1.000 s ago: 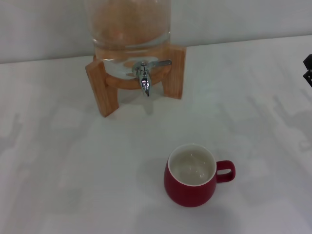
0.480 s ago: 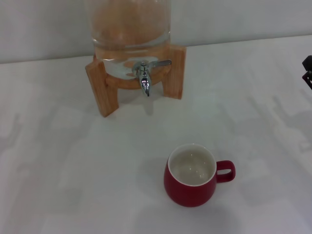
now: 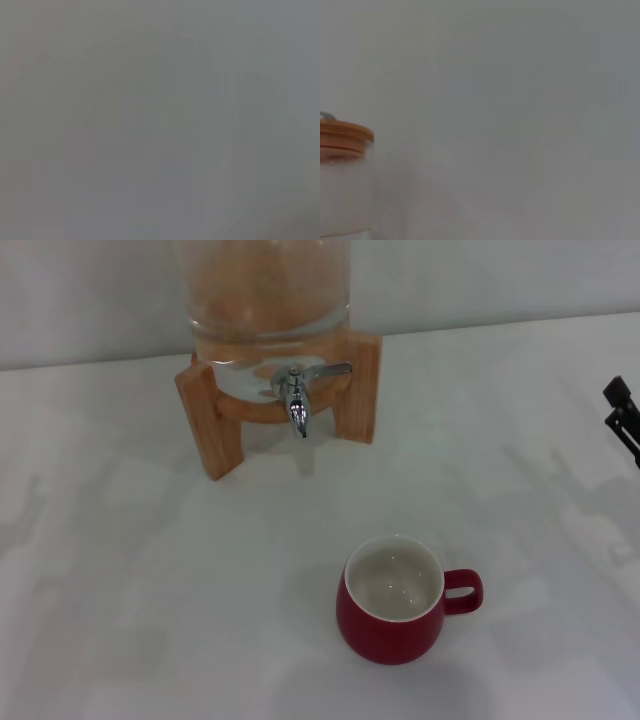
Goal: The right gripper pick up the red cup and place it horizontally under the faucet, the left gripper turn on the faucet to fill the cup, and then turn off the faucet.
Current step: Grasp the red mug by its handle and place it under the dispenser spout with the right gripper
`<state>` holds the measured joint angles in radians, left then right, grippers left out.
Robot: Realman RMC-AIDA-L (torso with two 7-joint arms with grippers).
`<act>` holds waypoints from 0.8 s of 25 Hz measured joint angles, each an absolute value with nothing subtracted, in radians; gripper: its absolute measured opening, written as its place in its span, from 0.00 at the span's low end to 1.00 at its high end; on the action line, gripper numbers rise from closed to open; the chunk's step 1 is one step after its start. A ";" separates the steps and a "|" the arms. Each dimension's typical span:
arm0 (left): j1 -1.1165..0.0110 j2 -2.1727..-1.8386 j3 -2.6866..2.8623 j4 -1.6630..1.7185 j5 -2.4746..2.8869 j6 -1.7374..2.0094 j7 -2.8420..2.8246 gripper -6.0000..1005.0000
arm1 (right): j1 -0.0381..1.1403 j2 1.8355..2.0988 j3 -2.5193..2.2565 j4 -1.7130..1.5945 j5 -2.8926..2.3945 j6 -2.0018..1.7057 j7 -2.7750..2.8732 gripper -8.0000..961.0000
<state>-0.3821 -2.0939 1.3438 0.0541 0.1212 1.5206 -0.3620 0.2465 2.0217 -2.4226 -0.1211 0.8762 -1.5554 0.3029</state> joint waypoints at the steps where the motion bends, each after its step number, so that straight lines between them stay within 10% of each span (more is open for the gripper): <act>1: -0.382 -2.094 1.344 0.054 0.121 1.521 -0.362 0.88 | 0.242 2.022 -2.429 -0.121 0.876 -1.555 0.303 0.86; 20: -0.368 -2.094 1.344 0.049 0.148 1.522 -0.362 0.88 | 0.188 2.016 -2.595 -0.125 0.846 -1.617 0.341 0.86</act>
<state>-0.3685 -2.0939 1.3438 0.0495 0.1478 1.5218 -0.3620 0.1880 2.0162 -2.5946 -0.1249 0.8455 -1.6170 0.3414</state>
